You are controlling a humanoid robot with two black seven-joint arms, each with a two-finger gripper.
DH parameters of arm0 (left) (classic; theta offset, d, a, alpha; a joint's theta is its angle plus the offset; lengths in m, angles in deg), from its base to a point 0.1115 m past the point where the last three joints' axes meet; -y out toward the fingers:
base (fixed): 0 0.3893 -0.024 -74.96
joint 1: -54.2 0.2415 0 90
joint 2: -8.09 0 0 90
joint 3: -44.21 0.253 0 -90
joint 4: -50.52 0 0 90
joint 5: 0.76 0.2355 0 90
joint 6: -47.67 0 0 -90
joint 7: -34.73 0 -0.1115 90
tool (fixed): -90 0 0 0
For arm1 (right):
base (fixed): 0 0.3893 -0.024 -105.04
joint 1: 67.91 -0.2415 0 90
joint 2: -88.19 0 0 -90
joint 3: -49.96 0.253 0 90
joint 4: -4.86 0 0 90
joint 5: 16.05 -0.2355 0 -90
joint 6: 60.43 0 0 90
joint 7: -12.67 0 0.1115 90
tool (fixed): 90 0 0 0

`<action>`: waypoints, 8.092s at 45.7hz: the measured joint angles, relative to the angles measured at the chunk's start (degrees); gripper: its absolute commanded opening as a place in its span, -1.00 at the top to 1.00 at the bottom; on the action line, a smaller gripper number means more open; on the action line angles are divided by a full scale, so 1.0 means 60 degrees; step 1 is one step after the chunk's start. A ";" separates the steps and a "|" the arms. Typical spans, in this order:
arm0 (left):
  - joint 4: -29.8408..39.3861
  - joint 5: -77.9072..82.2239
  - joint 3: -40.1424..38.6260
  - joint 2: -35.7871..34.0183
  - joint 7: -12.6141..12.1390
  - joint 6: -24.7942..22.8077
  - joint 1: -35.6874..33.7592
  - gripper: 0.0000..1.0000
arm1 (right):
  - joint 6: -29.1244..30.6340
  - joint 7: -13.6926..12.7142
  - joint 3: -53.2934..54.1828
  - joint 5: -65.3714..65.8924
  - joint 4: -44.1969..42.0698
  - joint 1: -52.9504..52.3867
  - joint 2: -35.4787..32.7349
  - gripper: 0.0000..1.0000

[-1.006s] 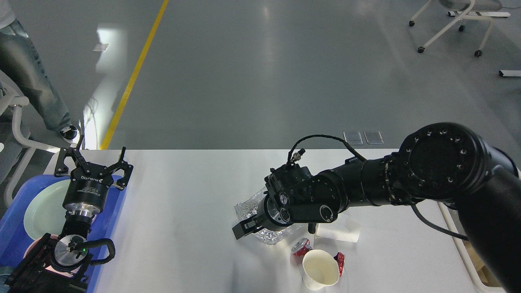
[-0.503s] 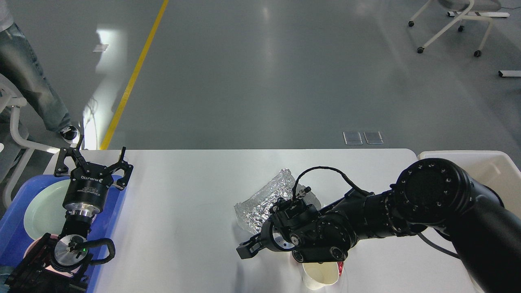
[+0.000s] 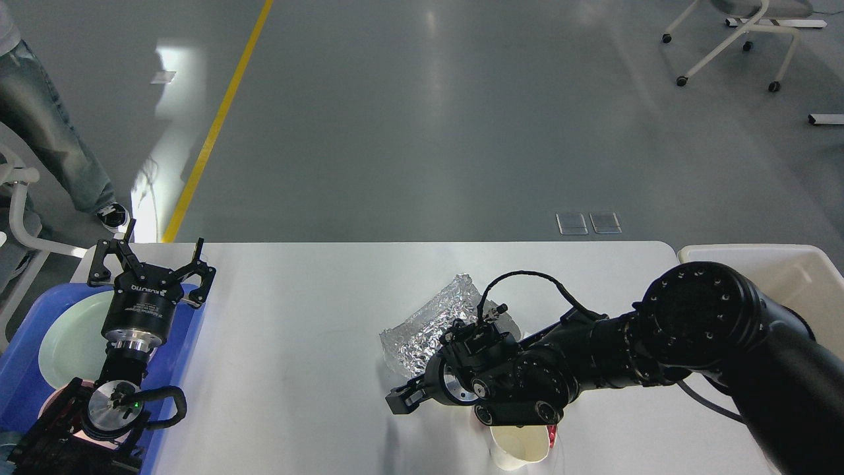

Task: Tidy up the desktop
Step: 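Close the right gripper on the foil tray edge, then lift the foil tray with the right gripper over the white bin, then lower the foil tray into the bin and open the right gripper, then raise the right gripper out of the bin toward the table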

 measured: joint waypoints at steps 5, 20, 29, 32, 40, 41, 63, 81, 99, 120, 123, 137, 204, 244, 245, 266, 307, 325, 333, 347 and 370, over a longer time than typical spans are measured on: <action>0.0000 0.0000 0.0000 0.0000 0.0000 0.0000 0.0000 -0.93 | -0.0084 0.0000 -0.0003 0.0004 -0.0088 0.0133 0.0000 -0.50; 0.0000 0.0000 -0.0002 0.0000 0.0000 0.0000 0.0002 -0.93 | -0.0121 -0.0012 -0.0015 0.0176 -0.0135 0.0338 0.0028 1.00; 0.0000 0.0000 -0.0002 0.0000 0.0000 0.0000 0.0002 -0.93 | -0.0122 -0.0016 -0.0016 0.0088 -0.0158 0.0374 0.0048 1.00; 0.0000 0.0000 -0.0002 0.0000 0.0000 0.0000 0.0002 -0.93 | -0.0122 -0.0016 -0.0020 0.0079 -0.0211 0.0374 0.0054 1.00; 0.0000 0.0000 -0.0002 0.0000 0.0000 0.0000 0.0002 -0.93 | -0.0122 -0.0016 -0.0030 0.0078 -0.0311 0.0374 0.0057 1.00; 0.0000 0.0000 -0.0002 0.0000 -0.0001 0.0000 0.0002 -0.93 | -0.0122 -0.0016 -0.0030 0.0077 -0.0323 0.0374 0.0057 1.00; 0.0000 0.0000 -0.0002 0.0000 -0.0004 0.0000 0.0002 -0.93 | -0.0022 0.0011 -0.0052 -0.1155 -0.0124 -0.0855 0.0056 1.00; 0.0000 0.0000 -0.0002 0.0000 -0.0003 0.0000 0.0002 -0.93 | 0.1295 0.0007 -0.0536 -0.2391 0.1617 -0.3650 -0.1195 1.00; 0.0000 -0.0001 -0.0002 0.0000 -0.0003 0.0000 0.0001 -0.93 | 0.4334 -0.0039 -0.1563 -0.4141 0.4482 -0.8423 -0.3445 1.00; 0.0000 0.0000 -0.0002 0.0000 -0.0003 0.0000 0.0001 -0.93 | 0.5183 -0.0010 -0.4622 -0.7271 0.6373 -1.1315 -0.4047 1.00; 0.0000 0.0000 -0.0002 0.0000 -0.0002 0.0000 0.0001 -0.93 | 0.5154 -0.0009 -0.4895 -0.7303 0.6361 -1.1323 -0.4087 1.00; 0.0000 0.0000 -0.0001 0.0000 0.0014 0.0000 0.0001 -0.93 | 0.4911 -0.0015 -0.6584 -0.7331 0.5220 -1.0336 -0.6008 1.00; 0.0000 0.0000 0.0000 0.0000 -0.0002 0.0000 0.0001 -0.93 | -0.0636 0.0102 0.3294 -0.7324 -0.7776 0.5104 -0.5593 1.00; 0.0000 0.0000 -0.0002 0.0000 -0.0002 0.0000 0.0001 -0.93 | -0.2280 0.0102 0.3151 -0.7179 -0.7666 0.5306 -0.5207 -1.00; 0.0000 0.0000 -0.0002 0.0000 -0.0002 0.0000 0.0001 -0.93 | -0.2287 0.0102 0.3145 -0.7169 -0.7660 0.5307 -0.5207 -1.00; 0.0000 0.0000 -0.0002 0.0000 -0.0002 0.0000 0.0001 -0.93 | -0.1544 0.0083 0.2806 -0.5863 -0.7235 0.4433 -0.5495 -1.00; 0.0000 0.0000 -0.0002 0.0000 -0.0002 0.0000 0.0001 -0.93 | 0.8473 -0.0015 -0.3053 -0.3802 -0.0516 -0.6943 -0.6322 -1.00; 0.0000 0.0000 -0.0002 0.0000 0.0011 0.0000 0.0001 -0.93 | 0.8537 -0.0034 -0.3991 -0.5883 0.4958 -1.1495 -0.5835 -1.00; 0.0000 0.0000 -0.0002 0.0000 0.0011 0.0000 0.0001 -0.93 | 0.8446 -0.0051 -0.4146 -0.6719 0.6151 -1.2067 -0.5509 -1.00; 0.0000 0.0000 -0.0002 0.0000 -0.0002 0.0000 0.0001 -0.93 | 0.8199 -0.0060 -0.4755 -0.7140 0.6255 -1.2135 -0.5338 -1.00; 0.0000 0.0000 -0.0001 0.0000 -0.0002 0.0000 0.0001 -0.93 | 0.8025 -0.0045 -0.4799 -0.7617 0.6232 -1.2137 -0.5314 -1.00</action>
